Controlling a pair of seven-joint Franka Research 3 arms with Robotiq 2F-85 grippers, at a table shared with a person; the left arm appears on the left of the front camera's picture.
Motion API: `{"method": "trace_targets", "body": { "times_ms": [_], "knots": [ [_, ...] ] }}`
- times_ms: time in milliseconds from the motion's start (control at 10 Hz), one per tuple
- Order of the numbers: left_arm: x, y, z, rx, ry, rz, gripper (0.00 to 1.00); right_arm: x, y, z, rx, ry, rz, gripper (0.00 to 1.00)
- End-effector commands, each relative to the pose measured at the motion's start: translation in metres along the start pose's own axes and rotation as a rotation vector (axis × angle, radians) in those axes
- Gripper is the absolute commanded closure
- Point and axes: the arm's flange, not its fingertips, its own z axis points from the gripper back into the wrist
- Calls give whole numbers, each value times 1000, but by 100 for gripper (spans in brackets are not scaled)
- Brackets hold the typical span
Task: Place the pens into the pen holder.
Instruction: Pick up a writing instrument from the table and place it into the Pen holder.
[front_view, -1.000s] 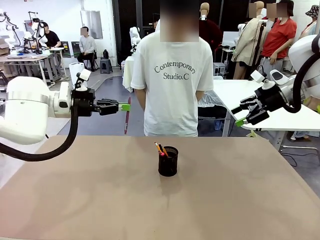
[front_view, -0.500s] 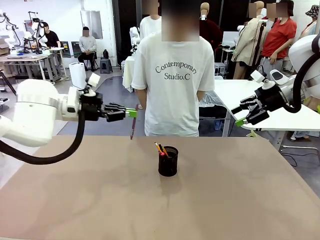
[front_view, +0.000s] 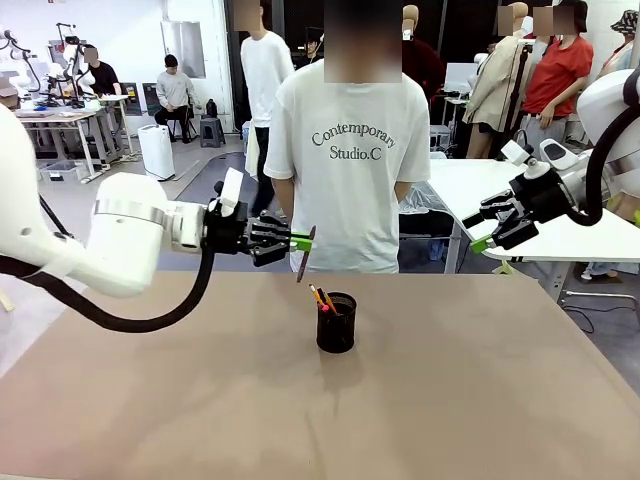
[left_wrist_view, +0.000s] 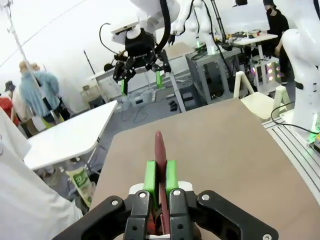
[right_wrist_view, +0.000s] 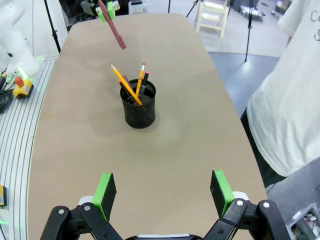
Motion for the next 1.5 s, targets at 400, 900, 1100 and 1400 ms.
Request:
{"method": "trace_targets", "body": {
  "times_ms": [400,900,1100,1400],
  "knots": [
    [-46,38,-36,-207,-225,25,100,3,0,0,-4,15,-11,0],
    [-73,58,-58,-240,-289,25,100,3,0,0,-4,15,-11,0],
    [-79,61,-61,-248,-295,34,94,3,0,0,-4,15,-11,0],
    [-78,61,-60,-258,-304,48,35,3,0,0,-4,15,-11,0]
  ]
}}
